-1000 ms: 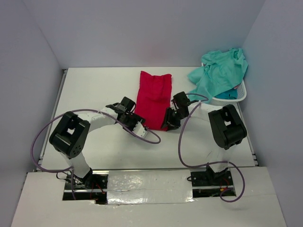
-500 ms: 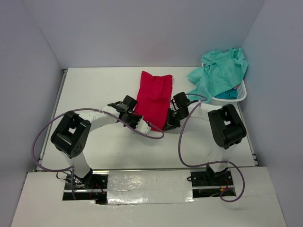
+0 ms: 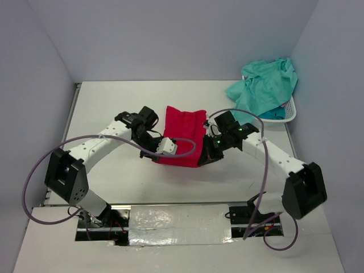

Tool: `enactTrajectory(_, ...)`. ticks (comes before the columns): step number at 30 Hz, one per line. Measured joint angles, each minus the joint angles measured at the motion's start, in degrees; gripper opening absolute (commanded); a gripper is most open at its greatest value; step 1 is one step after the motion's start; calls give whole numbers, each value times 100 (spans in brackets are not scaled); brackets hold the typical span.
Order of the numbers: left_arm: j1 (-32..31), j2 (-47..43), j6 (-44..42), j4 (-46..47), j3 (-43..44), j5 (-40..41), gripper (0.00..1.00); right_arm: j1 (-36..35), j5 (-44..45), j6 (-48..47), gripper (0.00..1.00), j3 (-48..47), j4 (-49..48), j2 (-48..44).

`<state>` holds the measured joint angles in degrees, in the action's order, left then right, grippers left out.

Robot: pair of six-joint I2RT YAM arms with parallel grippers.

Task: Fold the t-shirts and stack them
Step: Grab one side of the 2/3 rectangular tshirt with both arms, then fold the long partially folded tshirt into a neat square

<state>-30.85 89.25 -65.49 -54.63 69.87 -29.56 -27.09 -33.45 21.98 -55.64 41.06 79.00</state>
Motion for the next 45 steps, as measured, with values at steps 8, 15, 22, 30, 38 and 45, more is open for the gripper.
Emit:
enactTrajectory(8,46,9,822,-1436,1825,-739,0,20,-186,81,0,-391,1263,-914)
enactTrajectory(15,529,1049,1738,-1307,3276,-822,0,1058,-186,61,0,-1123,1207,-328)
enactTrajectory(22,645,1895,2527,-446,3508,-339,0,1410,-175,0,0,-1563,704,988)
enactTrajectory(30,765,2555,3119,522,3936,13,0,1733,-243,114,0,-1620,44,1659)
enactTrajectory(38,824,3154,3576,1178,3967,282,10,1891,-144,262,13,-2175,-267,2503)
enactTrajectory(45,894,3803,4076,1508,4428,931,75,2142,431,372,53,-2520,-295,3130)
